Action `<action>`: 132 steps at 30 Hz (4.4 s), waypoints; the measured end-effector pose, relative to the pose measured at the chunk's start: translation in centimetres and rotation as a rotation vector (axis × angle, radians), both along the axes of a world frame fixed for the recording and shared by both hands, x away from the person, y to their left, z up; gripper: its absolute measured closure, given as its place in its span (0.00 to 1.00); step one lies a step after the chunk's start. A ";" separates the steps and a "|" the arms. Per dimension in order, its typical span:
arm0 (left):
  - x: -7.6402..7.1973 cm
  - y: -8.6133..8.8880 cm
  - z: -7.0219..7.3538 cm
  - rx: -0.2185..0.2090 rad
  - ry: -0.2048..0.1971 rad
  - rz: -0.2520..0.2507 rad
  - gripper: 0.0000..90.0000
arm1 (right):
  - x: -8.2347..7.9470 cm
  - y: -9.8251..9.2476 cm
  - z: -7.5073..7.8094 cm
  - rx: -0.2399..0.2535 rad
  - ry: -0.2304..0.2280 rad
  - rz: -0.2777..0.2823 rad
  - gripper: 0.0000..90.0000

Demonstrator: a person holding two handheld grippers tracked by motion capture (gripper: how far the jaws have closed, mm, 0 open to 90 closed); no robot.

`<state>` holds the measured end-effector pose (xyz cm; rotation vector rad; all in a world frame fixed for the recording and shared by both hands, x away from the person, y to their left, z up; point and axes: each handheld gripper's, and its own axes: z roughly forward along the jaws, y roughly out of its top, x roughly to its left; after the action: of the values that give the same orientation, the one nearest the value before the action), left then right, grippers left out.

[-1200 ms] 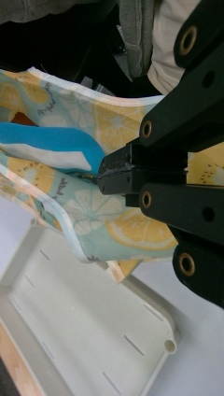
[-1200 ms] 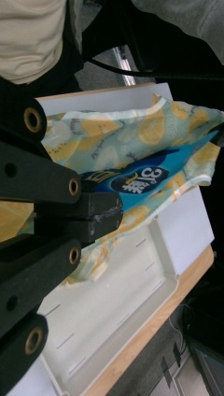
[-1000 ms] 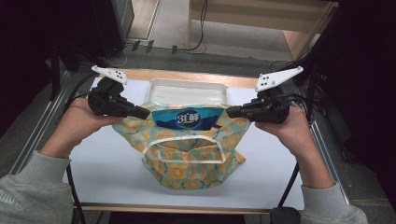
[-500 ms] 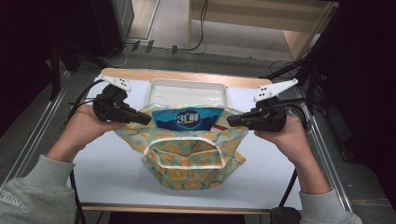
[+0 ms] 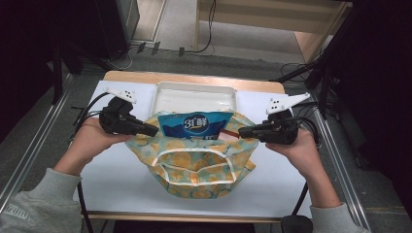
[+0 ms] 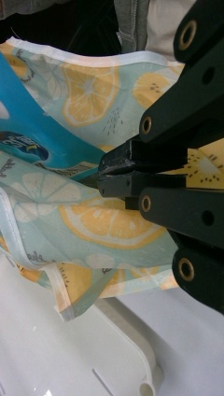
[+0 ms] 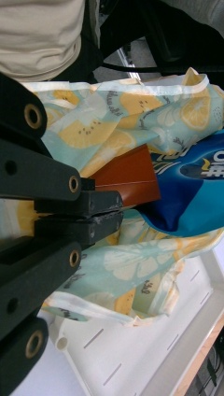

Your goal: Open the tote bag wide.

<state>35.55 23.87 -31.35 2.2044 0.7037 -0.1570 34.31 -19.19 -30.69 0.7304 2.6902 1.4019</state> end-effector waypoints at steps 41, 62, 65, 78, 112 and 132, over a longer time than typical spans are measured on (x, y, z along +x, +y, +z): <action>-1.1 0.7 -5.0 -0.039 0.046 0.026 0.95 | -1.5 -0.4 -5.8 0.012 0.005 -0.017 0.99; -1.3 1.0 -7.9 -0.033 0.074 0.031 0.96 | -1.9 0.0 -9.2 0.013 0.041 -0.030 0.97; -1.4 0.9 -8.4 -0.027 0.071 0.034 0.96 | -1.9 0.1 -9.7 0.010 0.049 -0.033 0.97; -2.0 1.2 -8.5 -0.071 0.044 0.020 0.88 | -2.3 0.1 -10.3 0.014 0.061 -0.044 0.91; -2.7 -1.1 -8.4 -0.044 0.020 -0.081 0.54 | -4.8 1.8 -9.9 -0.007 0.018 0.023 0.49; -3.2 -0.4 -7.5 -0.027 0.034 -0.069 1.00 | -5.3 1.7 -9.8 -0.013 0.034 0.046 1.00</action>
<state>32.40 23.47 -38.86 2.2061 0.6408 -0.2387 29.00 -17.46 -40.50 0.7032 2.7567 1.3921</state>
